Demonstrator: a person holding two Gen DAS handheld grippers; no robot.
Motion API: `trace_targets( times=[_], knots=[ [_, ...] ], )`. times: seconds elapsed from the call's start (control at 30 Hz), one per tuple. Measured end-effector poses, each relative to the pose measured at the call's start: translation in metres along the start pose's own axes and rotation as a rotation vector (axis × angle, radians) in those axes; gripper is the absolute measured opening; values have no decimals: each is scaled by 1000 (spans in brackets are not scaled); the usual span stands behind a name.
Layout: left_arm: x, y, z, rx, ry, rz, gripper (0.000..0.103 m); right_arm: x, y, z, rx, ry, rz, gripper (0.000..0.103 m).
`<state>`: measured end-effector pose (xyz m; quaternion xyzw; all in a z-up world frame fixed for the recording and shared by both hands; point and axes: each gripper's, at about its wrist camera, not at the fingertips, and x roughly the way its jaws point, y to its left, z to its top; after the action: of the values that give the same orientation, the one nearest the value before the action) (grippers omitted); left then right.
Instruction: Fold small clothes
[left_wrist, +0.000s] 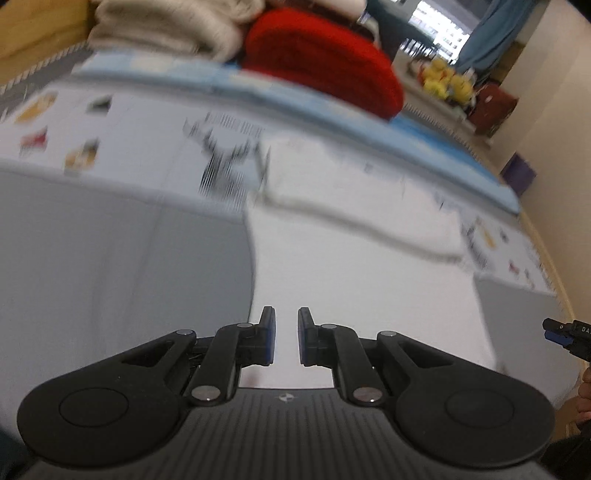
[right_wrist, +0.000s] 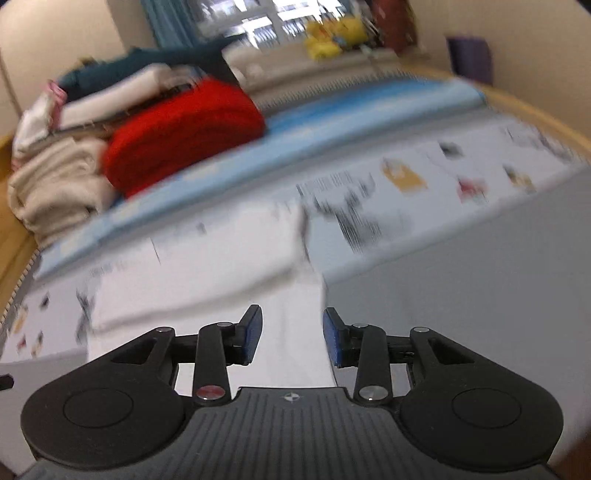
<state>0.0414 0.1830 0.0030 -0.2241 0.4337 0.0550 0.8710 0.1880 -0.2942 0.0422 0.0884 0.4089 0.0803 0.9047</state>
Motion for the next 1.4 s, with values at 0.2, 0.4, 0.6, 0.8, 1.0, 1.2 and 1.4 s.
trace_targets(
  times=[0.2, 0.4, 0.6, 0.8, 1.0, 1.2, 1.4],
  knots=[
    [25, 17, -38, -124, 155, 63, 19, 30, -24, -47, 85, 208, -77, 39],
    [29, 16, -49, -64, 185, 112, 34, 46, -34, -66, 100, 305, -145, 39],
    [42, 26, -53, -29, 238, 143, 34, 55, -35, -78, 50, 354, -194, 38],
    [46, 20, -56, 11, 258, 138, 34, 59, -31, -82, -16, 368, -216, 38],
    [54, 10, -56, 65, 261, 159, 13, 63, -31, -82, -60, 375, -219, 35],
    [30, 9, -52, 61, 207, 124, 6, 49, -35, -74, -28, 350, -151, 6],
    [26, 17, -57, 50, 274, 115, 6, 25, -42, -70, -23, 335, -129, 5]
  ],
)
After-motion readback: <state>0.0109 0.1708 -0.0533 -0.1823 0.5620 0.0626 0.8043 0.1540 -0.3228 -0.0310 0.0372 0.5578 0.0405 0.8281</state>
